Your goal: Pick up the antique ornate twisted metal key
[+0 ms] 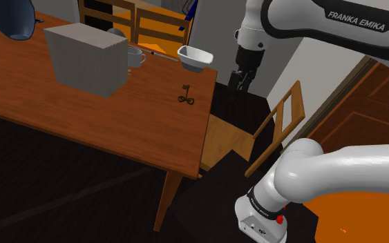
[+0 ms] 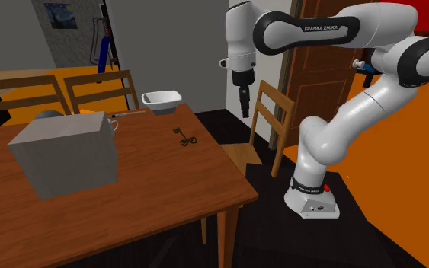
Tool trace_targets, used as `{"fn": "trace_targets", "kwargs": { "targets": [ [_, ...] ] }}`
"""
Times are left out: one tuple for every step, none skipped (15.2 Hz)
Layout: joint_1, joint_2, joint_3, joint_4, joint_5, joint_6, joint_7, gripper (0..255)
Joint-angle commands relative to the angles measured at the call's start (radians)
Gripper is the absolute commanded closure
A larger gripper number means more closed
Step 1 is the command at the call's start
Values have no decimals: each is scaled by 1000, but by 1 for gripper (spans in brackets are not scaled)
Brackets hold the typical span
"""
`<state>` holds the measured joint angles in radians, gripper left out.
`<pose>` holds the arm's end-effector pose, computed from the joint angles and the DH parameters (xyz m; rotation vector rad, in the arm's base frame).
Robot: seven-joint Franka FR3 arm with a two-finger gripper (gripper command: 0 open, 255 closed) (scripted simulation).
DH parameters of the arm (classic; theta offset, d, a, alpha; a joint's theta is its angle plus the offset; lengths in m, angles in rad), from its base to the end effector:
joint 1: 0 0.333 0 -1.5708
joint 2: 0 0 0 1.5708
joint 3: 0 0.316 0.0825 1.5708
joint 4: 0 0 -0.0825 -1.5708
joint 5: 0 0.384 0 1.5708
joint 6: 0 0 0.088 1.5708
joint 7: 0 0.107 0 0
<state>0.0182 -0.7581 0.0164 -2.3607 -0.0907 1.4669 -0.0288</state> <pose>0.3019 0.0013 0.5721 3.0315 0.0832 -0.2061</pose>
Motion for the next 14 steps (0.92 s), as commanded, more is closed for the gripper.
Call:
{"fn": "trace_targets", "kwargs": {
  "targets": [
    [0,0,0,0,0,0,0,0],
    [1,18,-17,-9,-7,37,-24,0],
    [2,38,-34,-16,-13,74,-47,0],
    [3,59,-50,-21,-18,111,-70,0],
    [4,82,-66,-25,-22,147,-94,0],
    [6,106,-82,-27,-25,184,-117,0],
    [8,132,-98,-27,-27,220,-141,0],
    [10,159,-114,-26,-28,255,-165,0],
    [13,187,-129,-24,-28,290,-189,0],
    [16,217,-145,-19,-26,324,-213,0],
    [19,248,-159,-13,-23,358,-238,0],
    [23,279,-174,-5,-19,390,-264,0],
    [27,312,-188,4,-13,422,-290,0],
    [31,346,-201,15,-5,453,-316,0]
  ]
}}
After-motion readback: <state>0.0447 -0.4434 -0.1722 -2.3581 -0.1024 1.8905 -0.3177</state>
